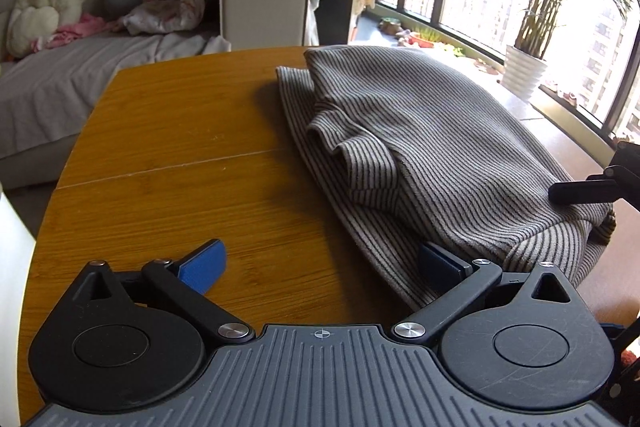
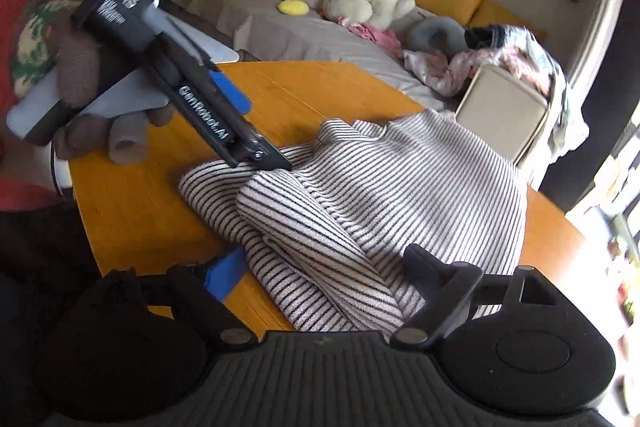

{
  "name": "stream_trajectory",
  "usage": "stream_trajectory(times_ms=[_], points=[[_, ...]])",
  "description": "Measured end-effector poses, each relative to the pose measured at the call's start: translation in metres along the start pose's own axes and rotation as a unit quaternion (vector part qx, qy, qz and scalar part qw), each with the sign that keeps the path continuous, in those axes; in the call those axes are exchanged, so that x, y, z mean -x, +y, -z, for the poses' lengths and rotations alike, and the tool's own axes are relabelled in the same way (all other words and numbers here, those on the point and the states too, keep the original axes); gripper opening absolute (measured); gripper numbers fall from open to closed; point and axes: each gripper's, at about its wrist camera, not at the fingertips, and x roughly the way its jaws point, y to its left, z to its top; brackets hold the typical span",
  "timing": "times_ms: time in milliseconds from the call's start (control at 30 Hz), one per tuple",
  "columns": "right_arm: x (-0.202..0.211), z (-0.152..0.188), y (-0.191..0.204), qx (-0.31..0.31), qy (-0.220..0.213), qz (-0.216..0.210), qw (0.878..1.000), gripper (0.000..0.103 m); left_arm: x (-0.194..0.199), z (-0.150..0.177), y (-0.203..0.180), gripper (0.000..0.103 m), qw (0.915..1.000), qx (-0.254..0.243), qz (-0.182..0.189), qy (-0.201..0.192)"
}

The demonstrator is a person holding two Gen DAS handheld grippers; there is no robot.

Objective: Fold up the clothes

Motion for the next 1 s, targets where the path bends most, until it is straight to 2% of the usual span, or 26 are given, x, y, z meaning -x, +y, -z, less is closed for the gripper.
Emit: stream_trajectory(times_ms=[67, 133, 267, 433, 500, 567, 667, 833, 900, 933, 967, 1000], points=[[0.000, -0.004, -0.025, -0.092, 0.003, -0.033, 0.995, 0.085, 0.007, 0.000, 0.001, 0.103, 0.9997, -0.008, 0.023, 0.001], [0.000, -0.007, -0.044, -0.159, 0.005, -0.061, 0.985, 0.085, 0.018, 0.000, -0.002, 0.103, 0.9987, -0.027, 0.043, -0.004], [-0.005, -0.003, -0.060, -0.198, 0.004, -0.078, 0.977, 0.085, 0.036, -0.001, -0.010, 0.103, 0.9937, -0.084, 0.073, -0.011], [-0.011, -0.003, -0.062, -0.192, 0.002, -0.074, 0.979, 0.085, 0.035, 0.008, -0.029, 0.103, 0.9835, -0.149, 0.103, 0.007], [-0.010, -0.003, -0.058, -0.170, -0.001, -0.068, 0.983, 0.085, 0.032, 0.013, -0.038, 0.103, 0.9788, -0.172, 0.111, 0.017], [-0.006, -0.005, -0.051, -0.128, -0.007, -0.055, 0.990, 0.084, 0.027, 0.018, -0.048, 0.103, 0.9759, -0.195, 0.094, 0.027], [0.011, 0.000, -0.021, -0.005, -0.033, -0.026, 0.999, 0.084, 0.020, 0.019, -0.051, 0.103, 0.9768, -0.201, 0.067, 0.030], [0.015, 0.008, 0.014, 0.105, -0.039, 0.006, 0.994, 0.081, 0.017, 0.007, -0.036, 0.103, 0.9870, -0.144, 0.063, 0.032], [0.006, 0.011, 0.024, 0.135, -0.038, 0.032, 0.990, 0.081, 0.019, 0.003, -0.035, 0.103, 0.9891, -0.131, 0.062, 0.026], [0.000, 0.013, 0.028, 0.149, -0.036, 0.044, 0.987, 0.072, 0.021, 0.001, -0.035, 0.103, 0.9896, -0.129, 0.061, 0.023], [-0.002, 0.010, 0.023, 0.124, -0.031, 0.039, 0.991, 0.055, 0.023, 0.000, -0.036, 0.103, 0.9896, -0.129, 0.059, 0.021], [-0.003, 0.007, 0.016, 0.094, -0.026, 0.031, 0.995, 0.051, 0.024, -0.001, -0.036, 0.103, 0.9897, -0.130, 0.058, 0.018]])
